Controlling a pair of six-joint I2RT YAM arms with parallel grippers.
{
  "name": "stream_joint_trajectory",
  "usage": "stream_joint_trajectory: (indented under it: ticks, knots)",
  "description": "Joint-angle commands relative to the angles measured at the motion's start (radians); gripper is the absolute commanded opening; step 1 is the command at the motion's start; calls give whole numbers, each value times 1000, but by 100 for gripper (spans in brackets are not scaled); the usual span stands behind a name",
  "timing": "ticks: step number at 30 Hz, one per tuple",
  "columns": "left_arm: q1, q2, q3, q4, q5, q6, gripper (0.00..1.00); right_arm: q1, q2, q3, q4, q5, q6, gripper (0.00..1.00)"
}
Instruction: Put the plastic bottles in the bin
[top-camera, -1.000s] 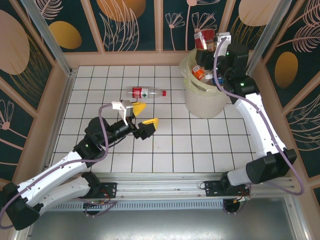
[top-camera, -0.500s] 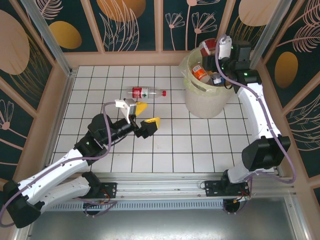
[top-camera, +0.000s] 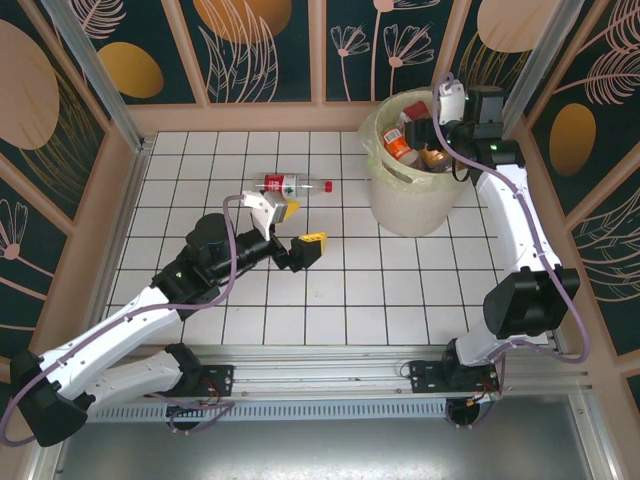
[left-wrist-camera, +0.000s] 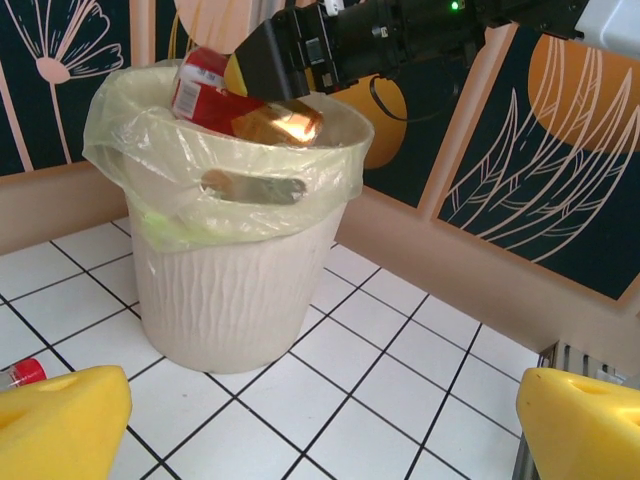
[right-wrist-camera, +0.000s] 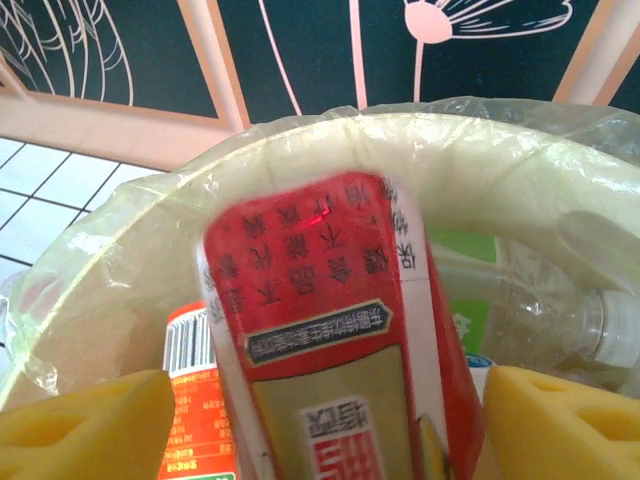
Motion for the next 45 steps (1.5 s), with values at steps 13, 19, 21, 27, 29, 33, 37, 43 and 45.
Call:
stream_joint_trajectory:
  ticks: [13,19,21,27,29,33,37,43,45]
  knots:
    - [-7,-1,20,-3,-19,18,99,-40,-187,-123,202,61,113,84]
    - [-7,14,21,4,-11,20,99,-138,-239,-154,192,105,205,77]
    - [-7,16,23,4,-9,20,99,-188,-226,-146,170,96,244,72]
    - [-7,7,18,3,-13,20,99,-229,-155,-131,123,78,287,61]
    - [-7,1,15,0,-18,20,99,-233,-138,-133,124,77,298,59]
    - [-7,-4,11,-5,-26,24,99,-233,-100,-138,137,30,298,54]
    - [-7,3,13,-3,-27,27,99,-232,-57,-135,136,-29,295,48]
    - [-7,26,23,1,-20,30,99,-220,-13,-133,130,-90,278,42]
    - [-7,33,25,4,-18,30,99,-214,0,-127,118,-96,265,41]
